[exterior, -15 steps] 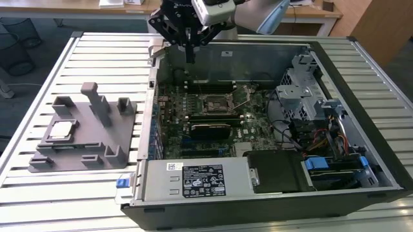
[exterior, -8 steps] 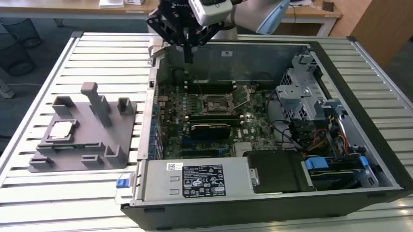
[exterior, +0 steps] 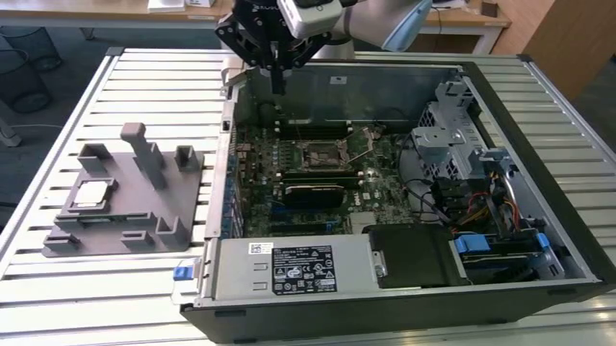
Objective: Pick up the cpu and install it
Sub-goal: 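Reach for the cpu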
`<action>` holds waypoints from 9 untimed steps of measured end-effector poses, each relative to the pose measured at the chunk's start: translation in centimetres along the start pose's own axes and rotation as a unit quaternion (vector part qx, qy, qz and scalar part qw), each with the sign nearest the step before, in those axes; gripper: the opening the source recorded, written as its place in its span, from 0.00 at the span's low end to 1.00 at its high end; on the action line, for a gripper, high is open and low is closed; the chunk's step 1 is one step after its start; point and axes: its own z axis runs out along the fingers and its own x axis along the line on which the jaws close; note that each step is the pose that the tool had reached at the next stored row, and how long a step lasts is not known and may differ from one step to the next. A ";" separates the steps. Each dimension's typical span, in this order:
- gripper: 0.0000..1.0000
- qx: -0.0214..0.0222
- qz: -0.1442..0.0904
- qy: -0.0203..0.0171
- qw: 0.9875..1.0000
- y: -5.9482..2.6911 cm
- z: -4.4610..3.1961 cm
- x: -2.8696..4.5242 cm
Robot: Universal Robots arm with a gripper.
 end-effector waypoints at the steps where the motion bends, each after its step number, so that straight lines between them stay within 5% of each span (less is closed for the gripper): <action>1: 0.11 0.000 0.000 0.000 1.000 0.00 0.00 0.04; 9: 0.11 0.000 0.000 0.000 1.000 -0.03 -0.01 0.46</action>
